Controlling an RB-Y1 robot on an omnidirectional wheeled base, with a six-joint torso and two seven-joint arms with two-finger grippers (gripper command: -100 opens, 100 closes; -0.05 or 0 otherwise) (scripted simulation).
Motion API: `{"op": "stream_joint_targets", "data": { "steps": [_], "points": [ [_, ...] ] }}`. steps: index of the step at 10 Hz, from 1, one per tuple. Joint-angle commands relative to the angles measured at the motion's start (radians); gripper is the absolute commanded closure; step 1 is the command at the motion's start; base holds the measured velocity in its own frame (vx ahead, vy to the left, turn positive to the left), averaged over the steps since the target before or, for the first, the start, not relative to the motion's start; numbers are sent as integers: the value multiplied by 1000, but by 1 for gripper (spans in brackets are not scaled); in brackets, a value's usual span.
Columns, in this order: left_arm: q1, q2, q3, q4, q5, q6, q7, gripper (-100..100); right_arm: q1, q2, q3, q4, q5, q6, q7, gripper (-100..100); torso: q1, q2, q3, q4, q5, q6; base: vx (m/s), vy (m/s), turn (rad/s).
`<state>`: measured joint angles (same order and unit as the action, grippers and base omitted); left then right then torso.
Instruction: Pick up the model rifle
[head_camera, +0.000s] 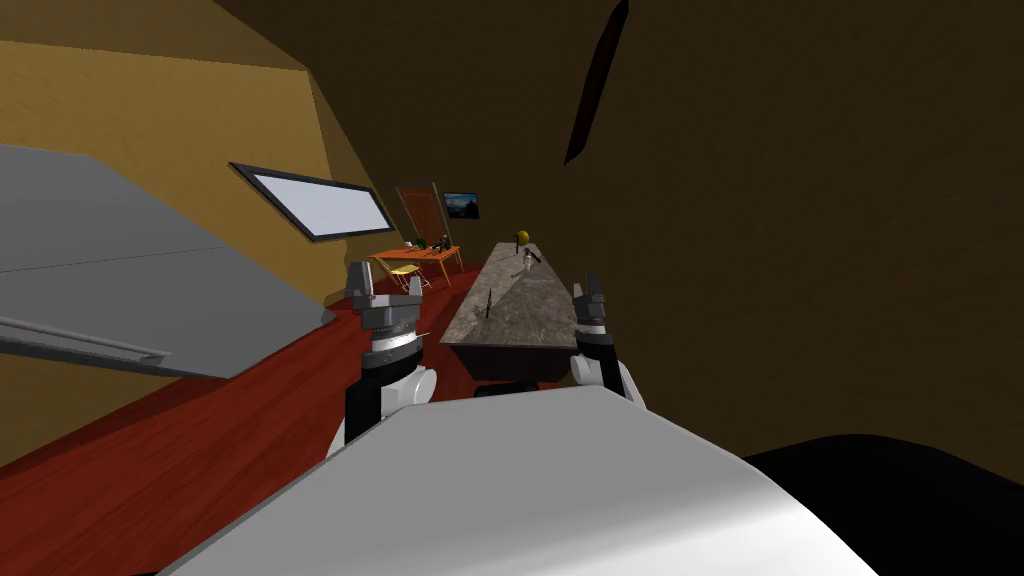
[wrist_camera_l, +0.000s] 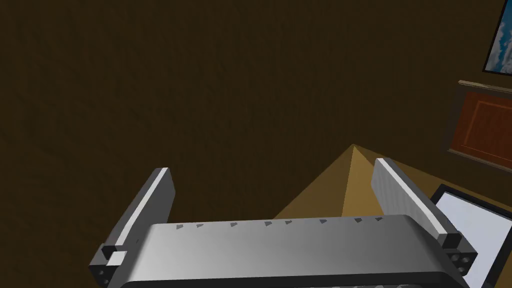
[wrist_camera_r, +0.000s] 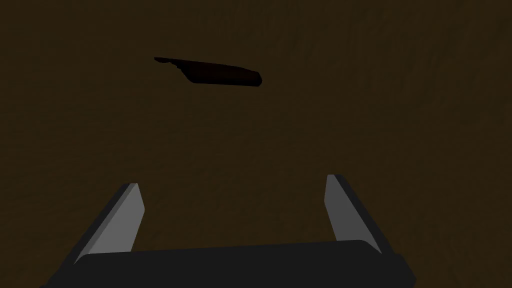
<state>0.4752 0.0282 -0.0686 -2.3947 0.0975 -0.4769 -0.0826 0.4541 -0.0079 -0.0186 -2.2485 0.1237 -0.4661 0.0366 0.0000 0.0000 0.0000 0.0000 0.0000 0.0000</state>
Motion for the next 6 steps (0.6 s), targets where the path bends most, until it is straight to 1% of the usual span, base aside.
{"op": "stream_joint_targets", "data": {
  "steps": [1,3,5,6],
  "points": [
    [5,28,1,5,-11,0,1,-100,0,0,0,0,0,0,0,0,0,0,0,0,0,0,-45,-5,-103],
    [18,86,3,17,-37,-1,2,-100,0,0,0,0,0,0,0,0,0,5,3,1,0,0,-93,-4,-194],
    [37,149,5,37,-75,-2,5,-100,0,0,0,0,0,0,0,0,0,7,4,1,0,0,-87,2,-238],
    [37,170,5,37,-75,-2,5,-100,0,0,0,0,0,0,0,0,1,6,4,1,0,1,-49,15,-82]
  ]
}}
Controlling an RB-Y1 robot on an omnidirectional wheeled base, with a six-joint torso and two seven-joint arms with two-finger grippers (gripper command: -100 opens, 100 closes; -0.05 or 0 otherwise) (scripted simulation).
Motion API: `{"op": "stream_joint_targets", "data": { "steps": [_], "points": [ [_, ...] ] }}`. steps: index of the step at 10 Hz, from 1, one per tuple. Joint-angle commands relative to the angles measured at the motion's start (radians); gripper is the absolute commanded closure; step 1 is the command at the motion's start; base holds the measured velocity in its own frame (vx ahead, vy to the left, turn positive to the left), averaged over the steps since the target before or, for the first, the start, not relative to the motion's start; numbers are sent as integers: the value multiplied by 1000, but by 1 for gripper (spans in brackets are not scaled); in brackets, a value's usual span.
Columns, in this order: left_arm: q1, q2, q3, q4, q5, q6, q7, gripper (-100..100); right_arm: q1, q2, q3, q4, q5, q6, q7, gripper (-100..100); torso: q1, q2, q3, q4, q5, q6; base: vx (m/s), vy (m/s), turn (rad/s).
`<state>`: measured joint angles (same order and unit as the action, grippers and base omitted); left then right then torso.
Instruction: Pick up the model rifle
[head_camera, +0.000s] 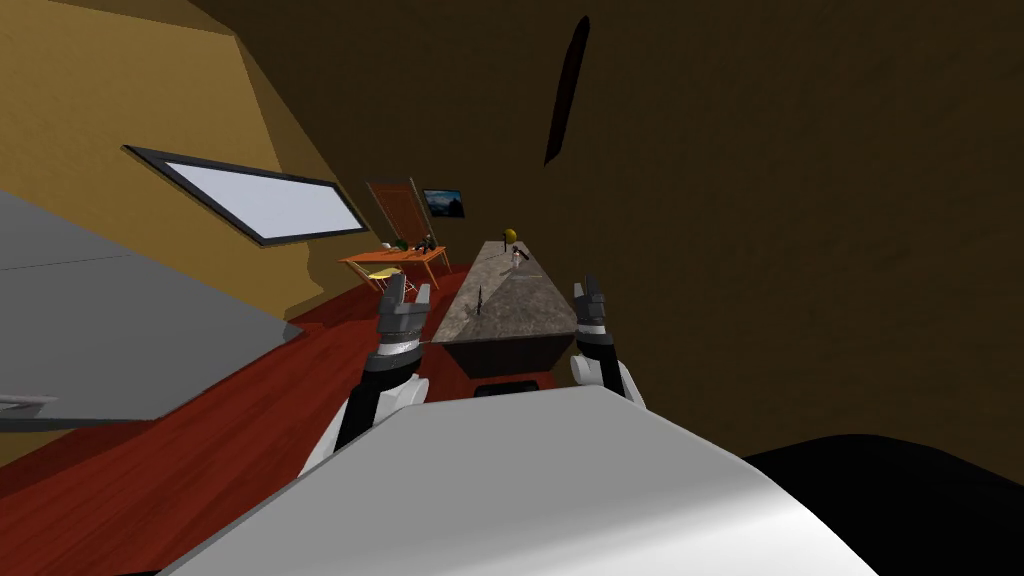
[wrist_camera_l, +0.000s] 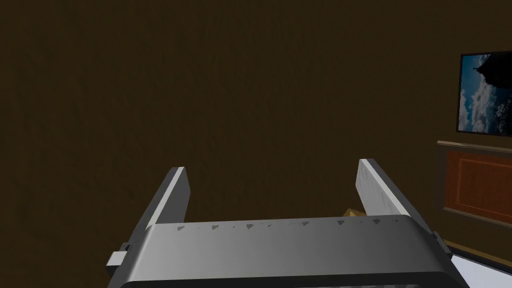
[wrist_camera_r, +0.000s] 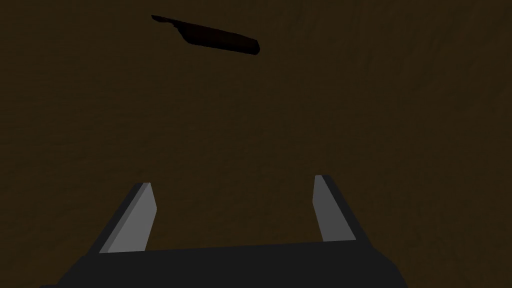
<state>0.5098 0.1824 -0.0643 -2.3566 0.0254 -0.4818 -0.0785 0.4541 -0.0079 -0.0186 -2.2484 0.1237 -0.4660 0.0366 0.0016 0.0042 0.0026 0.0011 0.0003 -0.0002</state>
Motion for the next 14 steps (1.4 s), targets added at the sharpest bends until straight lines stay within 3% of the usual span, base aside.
{"op": "stream_joint_targets", "data": {
  "steps": [1,6,9,10,11,13,14],
  "points": [
    [14,50,2,12,-26,2,2,-100,0,0,0,0,0,0,0,0,0,0,0,0,0,0,-32,10,-157],
    [41,174,3,43,-78,1,6,-100,0,0,0,0,0,0,0,0,0,-2,-1,-1,0,1,-26,9,-152],
    [70,262,5,79,-138,0,10,-100,0,0,0,0,0,0,0,0,0,-2,-1,-1,0,0,-28,12,-194],
    [70,294,5,79,-138,0,10,-100,0,0,0,0,0,0,0,0,0,-2,-1,-1,0,0,-23,13,-127],
    [86,325,5,99,-171,0,11,-100,0,0,0,0,0,0,0,0,0,-3,-2,-1,0,0,-26,8,-266],
    [86,360,5,99,-171,0,11,-100,0,0,0,0,0,0,0,0,0,-3,-2,-1,0,0,-16,10,-44],
    [103,398,5,120,-206,0,13,-100,0,0,0,0,0,0,0,0,0,-4,-2,-1,0,-1,-16,5,-221]
  ]
}}
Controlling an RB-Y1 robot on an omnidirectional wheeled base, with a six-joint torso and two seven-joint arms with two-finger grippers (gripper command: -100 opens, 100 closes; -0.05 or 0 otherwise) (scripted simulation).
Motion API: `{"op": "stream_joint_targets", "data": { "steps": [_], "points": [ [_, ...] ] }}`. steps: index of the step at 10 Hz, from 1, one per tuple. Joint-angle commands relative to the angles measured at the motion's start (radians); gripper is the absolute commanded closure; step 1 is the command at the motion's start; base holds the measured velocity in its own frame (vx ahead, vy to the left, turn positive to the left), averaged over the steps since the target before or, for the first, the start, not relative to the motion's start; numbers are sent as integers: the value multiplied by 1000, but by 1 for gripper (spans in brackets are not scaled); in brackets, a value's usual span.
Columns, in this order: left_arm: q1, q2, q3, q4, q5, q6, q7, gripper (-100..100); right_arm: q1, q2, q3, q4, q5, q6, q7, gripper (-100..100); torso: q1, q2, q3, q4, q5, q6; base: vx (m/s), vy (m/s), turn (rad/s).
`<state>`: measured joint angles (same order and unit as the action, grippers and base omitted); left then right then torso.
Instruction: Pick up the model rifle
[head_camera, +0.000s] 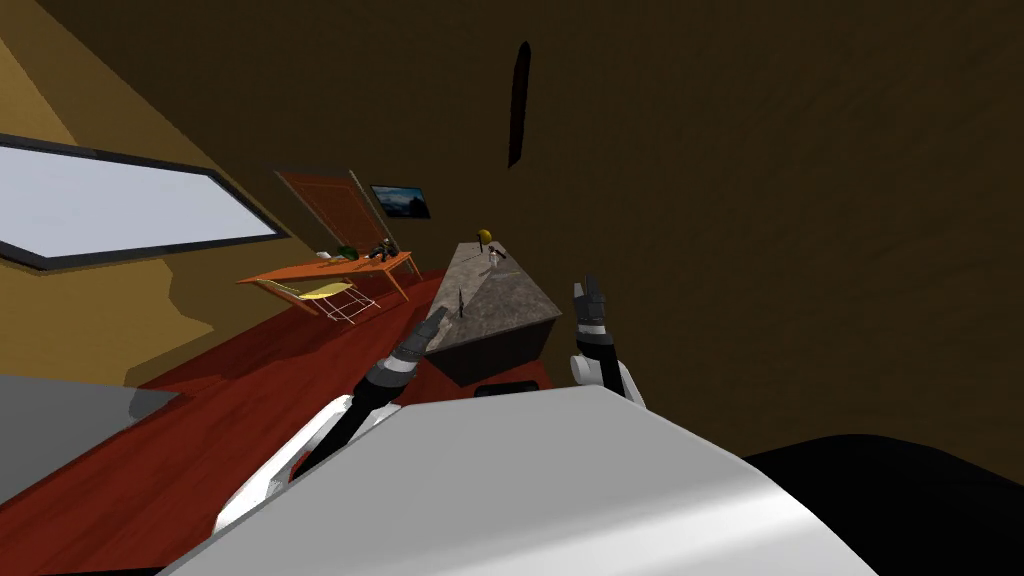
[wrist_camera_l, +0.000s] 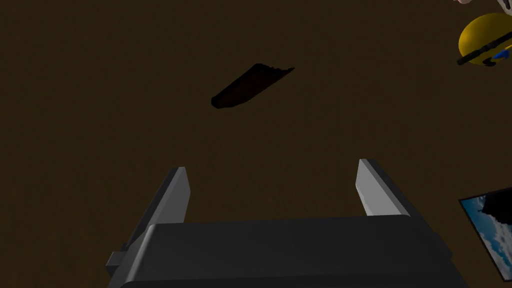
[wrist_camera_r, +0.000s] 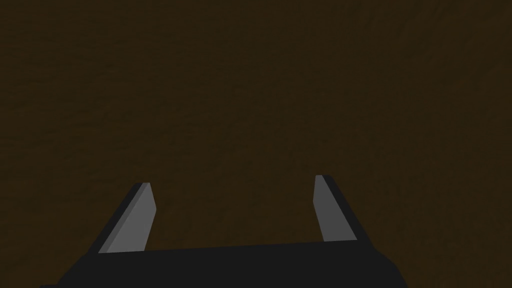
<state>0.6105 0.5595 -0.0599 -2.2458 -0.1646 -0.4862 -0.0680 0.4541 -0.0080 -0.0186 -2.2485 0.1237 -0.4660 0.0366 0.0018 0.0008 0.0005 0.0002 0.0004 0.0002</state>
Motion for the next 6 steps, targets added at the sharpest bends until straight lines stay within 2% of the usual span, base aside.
{"op": "stream_joint_targets", "data": {
  "steps": [1,2,3,4,6],
  "points": [
    [2,48,0,9,-16,5,3,-100,0,0,0,0,0,0,0,0,0,0,0,0,0,0,-22,10,-160],
    [19,81,0,31,-53,6,4,-100,0,0,0,0,0,0,0,0,0,0,0,0,0,-1,-27,12,-271],
    [19,109,0,31,-53,6,4,-100,0,0,0,0,0,0,0,0,0,1,0,0,0,0,-26,14,-150],
    [36,141,-1,53,-92,7,5,-100,0,0,0,0,0,0,0,0,1,0,0,0,0,-1,-26,6,-302],
    [36,183,-1,53,-92,7,5,-100,0,0,0,0,0,0,0,0,0,0,0,0,0,-1,-18,7,-41]
  ]
}}
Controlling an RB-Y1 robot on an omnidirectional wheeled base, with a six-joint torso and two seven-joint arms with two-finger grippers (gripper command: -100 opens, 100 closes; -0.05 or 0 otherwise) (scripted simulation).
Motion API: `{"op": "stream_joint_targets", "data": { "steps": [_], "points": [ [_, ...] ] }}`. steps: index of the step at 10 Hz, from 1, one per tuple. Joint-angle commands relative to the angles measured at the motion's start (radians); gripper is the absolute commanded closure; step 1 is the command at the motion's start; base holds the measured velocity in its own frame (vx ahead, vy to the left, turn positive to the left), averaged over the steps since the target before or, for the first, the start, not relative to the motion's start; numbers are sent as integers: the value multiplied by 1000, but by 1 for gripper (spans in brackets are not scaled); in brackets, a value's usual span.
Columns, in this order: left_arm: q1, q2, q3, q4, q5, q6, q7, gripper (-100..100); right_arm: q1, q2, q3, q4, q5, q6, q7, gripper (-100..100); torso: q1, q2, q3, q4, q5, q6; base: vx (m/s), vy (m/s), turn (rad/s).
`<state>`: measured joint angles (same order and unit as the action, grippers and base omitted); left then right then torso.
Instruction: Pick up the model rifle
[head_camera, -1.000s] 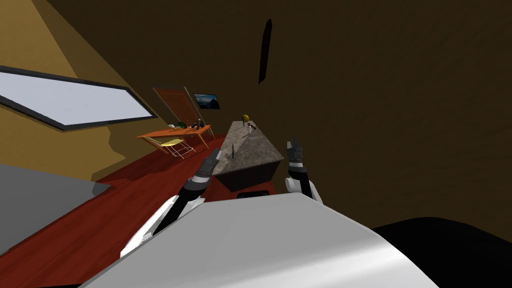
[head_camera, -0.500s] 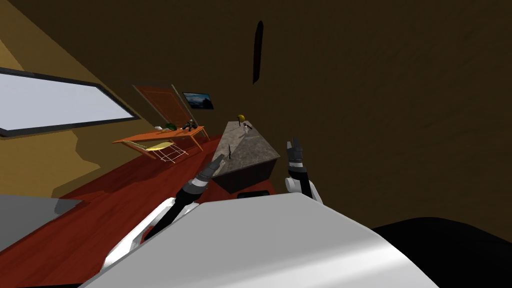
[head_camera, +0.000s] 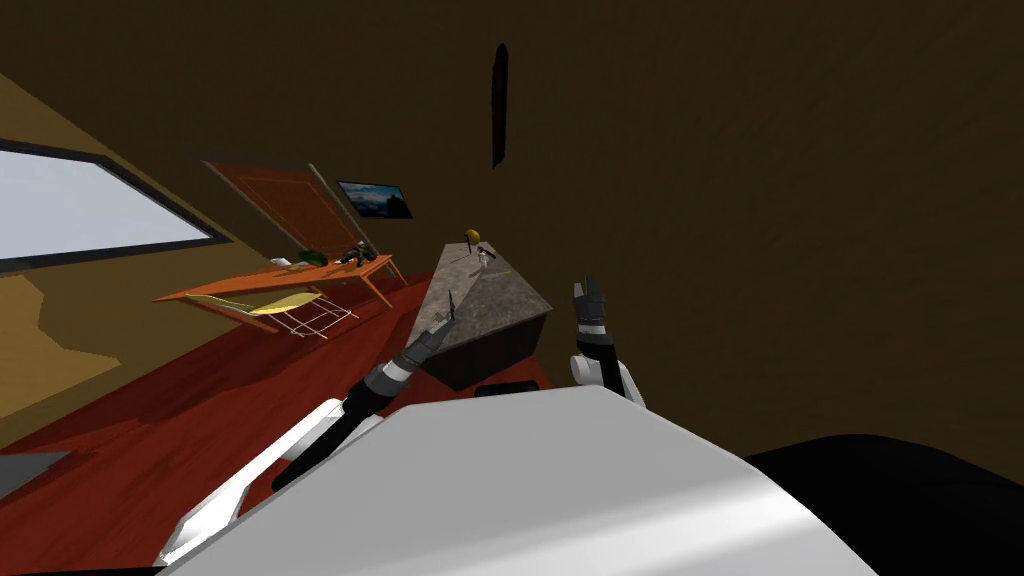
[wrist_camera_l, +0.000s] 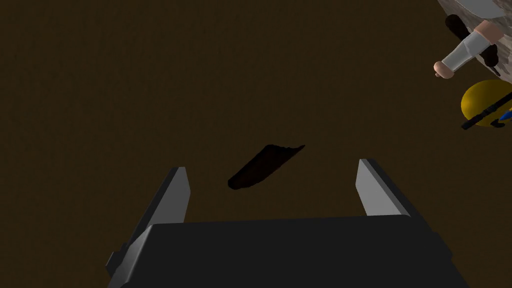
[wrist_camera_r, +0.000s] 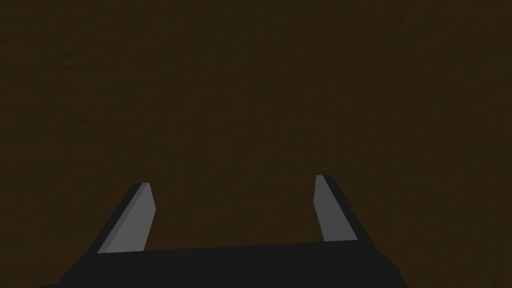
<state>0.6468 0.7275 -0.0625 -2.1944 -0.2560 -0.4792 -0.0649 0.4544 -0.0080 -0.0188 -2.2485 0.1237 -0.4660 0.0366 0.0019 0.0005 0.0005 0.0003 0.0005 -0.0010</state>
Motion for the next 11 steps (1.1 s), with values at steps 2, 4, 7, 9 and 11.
{"op": "stream_joint_targets", "data": {
  "steps": [2,4,7,9,11],
  "points": [
    [17,75,1,24,-41,3,3,-100,0,0,0,0,0,0,0,0,-1,0,0,0,0,1,-22,1,-220],
    [34,124,0,46,-83,6,3,-100,0,0,0,0,0,0,0,0,0,0,0,0,0,0,-16,5,-147],
    [52,209,-2,69,-128,10,2,-100,0,0,0,0,0,0,0,0,0,0,0,0,0,1,-23,6,-171],
    [68,260,-4,91,-174,14,2,-100,0,0,0,0,0,0,0,0,0,0,0,0,0,0,-13,-1,-135],
    [85,318,-5,113,-218,20,0,-100,0,0,0,0,0,0,0,0,0,0,0,0,0,0,-16,1,-218]
  ]
}}
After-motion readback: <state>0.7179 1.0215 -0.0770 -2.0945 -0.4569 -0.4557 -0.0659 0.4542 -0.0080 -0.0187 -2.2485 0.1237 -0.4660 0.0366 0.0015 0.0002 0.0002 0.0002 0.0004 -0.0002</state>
